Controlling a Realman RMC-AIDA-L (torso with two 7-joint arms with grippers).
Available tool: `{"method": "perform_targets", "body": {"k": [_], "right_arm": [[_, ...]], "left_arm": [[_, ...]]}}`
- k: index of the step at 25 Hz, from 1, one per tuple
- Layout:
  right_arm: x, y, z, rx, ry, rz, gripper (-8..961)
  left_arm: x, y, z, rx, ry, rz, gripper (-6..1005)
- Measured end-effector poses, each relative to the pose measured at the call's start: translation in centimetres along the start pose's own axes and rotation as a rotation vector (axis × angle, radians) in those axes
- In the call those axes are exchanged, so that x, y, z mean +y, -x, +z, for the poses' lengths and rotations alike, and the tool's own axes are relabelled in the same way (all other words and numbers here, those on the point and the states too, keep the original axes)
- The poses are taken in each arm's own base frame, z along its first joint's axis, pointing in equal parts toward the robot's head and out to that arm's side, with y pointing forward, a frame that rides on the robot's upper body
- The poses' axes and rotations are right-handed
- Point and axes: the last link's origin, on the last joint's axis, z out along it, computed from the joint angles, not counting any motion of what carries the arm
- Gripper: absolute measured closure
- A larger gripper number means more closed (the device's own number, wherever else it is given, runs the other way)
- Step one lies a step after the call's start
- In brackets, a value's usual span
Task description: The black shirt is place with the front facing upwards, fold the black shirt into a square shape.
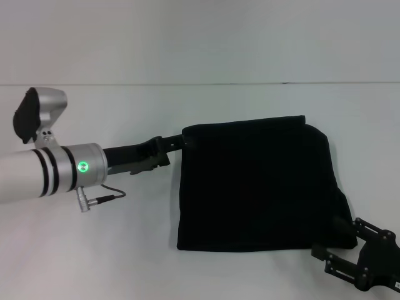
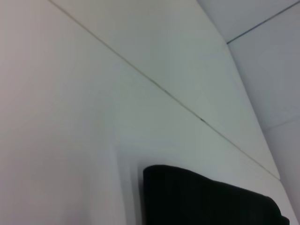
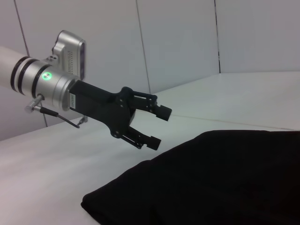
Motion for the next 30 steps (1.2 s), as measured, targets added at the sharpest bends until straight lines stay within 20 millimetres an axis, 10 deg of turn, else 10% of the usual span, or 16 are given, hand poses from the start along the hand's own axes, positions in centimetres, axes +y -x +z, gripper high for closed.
{"method": "perform_targets", "body": {"k": [30], "right_arm": [[0.3, 0.1, 0.1, -0.009, 0.017, 0.004, 178]], "left_arm": [[2.2, 2.2, 3.8, -0.067, -0.055, 0.097, 230]]}}
